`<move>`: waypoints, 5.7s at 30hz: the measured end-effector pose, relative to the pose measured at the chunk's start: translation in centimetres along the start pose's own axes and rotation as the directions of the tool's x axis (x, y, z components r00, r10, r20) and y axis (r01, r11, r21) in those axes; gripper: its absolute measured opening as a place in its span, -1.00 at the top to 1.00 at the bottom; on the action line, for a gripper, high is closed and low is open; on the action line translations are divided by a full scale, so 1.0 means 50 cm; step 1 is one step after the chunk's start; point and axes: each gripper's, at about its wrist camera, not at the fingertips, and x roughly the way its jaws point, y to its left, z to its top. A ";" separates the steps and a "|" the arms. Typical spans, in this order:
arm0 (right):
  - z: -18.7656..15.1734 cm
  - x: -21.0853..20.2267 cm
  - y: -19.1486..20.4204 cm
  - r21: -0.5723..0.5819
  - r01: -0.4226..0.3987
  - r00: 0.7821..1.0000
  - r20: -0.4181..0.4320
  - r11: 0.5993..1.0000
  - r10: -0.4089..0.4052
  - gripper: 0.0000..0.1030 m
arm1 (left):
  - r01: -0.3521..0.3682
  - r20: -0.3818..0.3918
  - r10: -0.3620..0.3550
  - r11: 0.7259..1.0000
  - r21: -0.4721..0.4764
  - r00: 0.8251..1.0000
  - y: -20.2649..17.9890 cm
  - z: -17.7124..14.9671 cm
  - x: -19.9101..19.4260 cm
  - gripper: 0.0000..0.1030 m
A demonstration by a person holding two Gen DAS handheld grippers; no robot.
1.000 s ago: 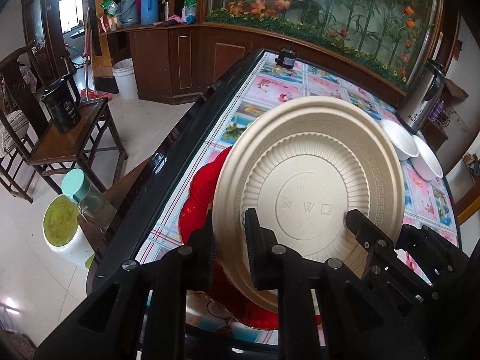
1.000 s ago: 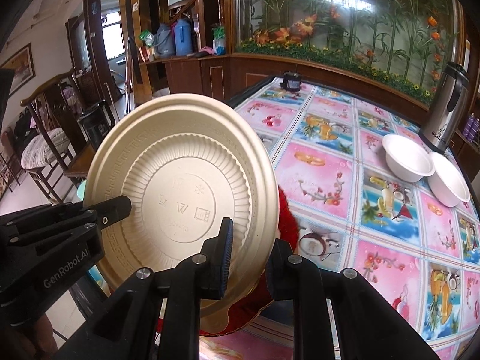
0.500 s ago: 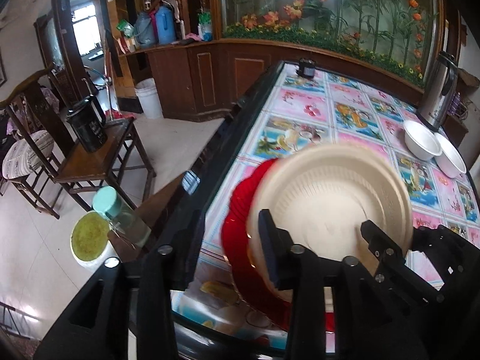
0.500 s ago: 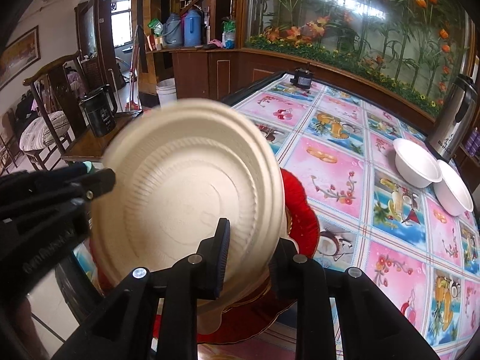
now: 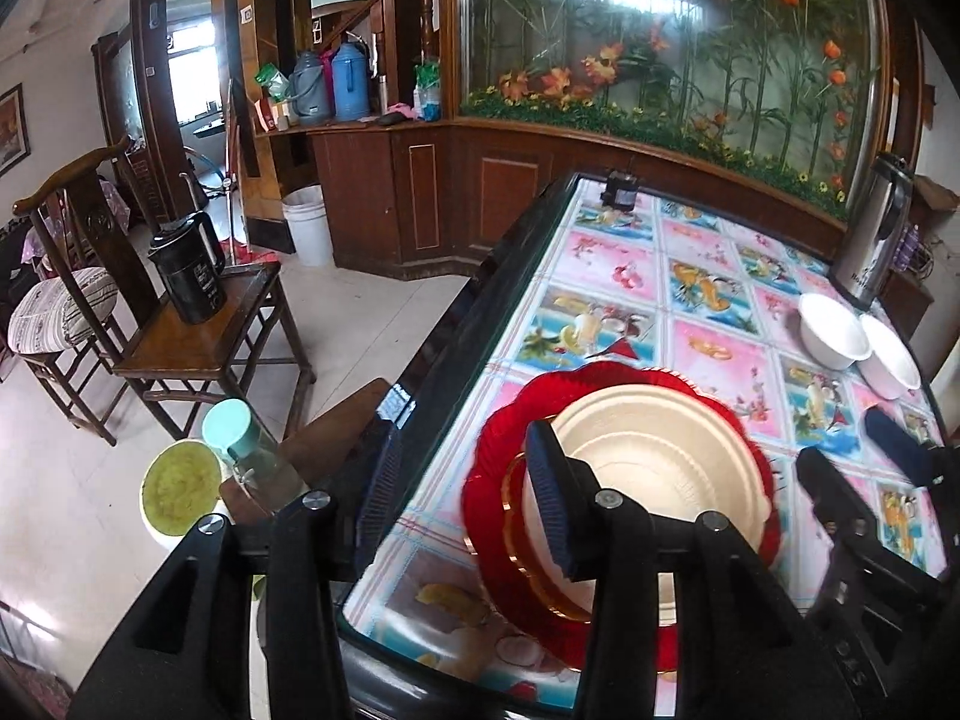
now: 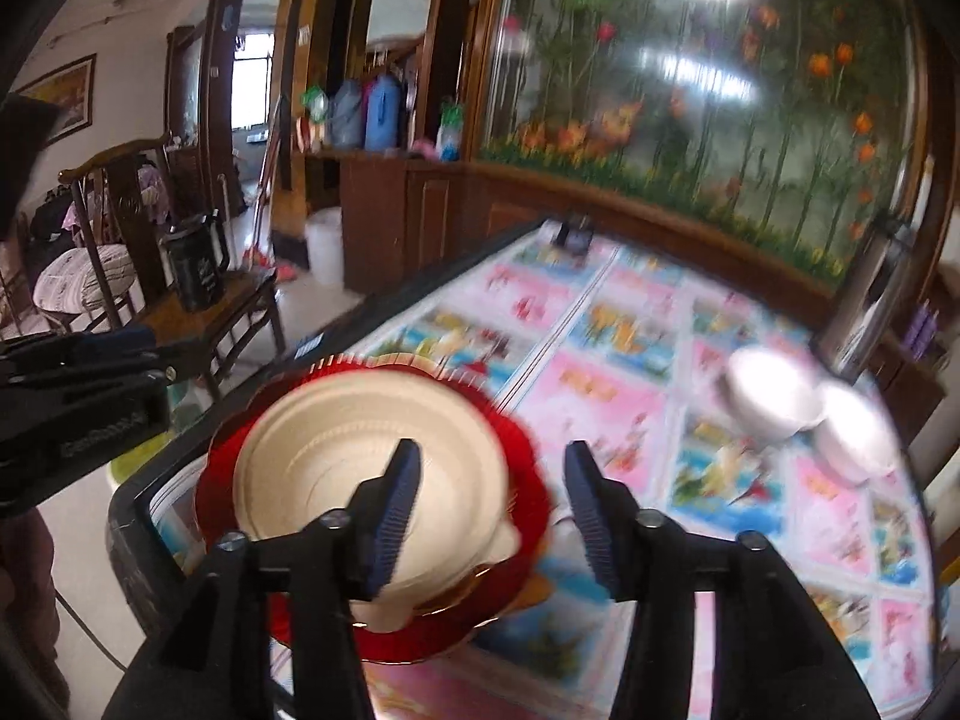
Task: Organize plates and bowls
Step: 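Lower the beige bowl onto the stack and open the right tool, then move the right tool toward the two white foam bowls, then grasp the smaller white foam bowl by its rim with the right tool, then carry the white foam bowl with the right tool toward the stack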
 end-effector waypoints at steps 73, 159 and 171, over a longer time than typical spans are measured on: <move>-0.064 -0.017 -0.615 0.381 0.249 0.968 -0.066 0.891 -0.242 -0.52 | 0.265 -0.199 -0.211 0.913 0.308 0.957 -0.551 0.173 0.099 -0.12; -0.019 0.221 -0.627 0.629 0.066 0.995 -0.101 0.774 -0.003 0.73 | 0.415 -0.440 -0.269 0.867 0.278 0.857 -0.667 0.203 0.322 0.62; 0.034 0.079 -0.539 0.553 0.052 0.998 -0.007 0.832 -0.058 0.73 | 0.429 -0.322 -0.344 0.868 0.249 0.882 -0.557 0.204 0.160 0.61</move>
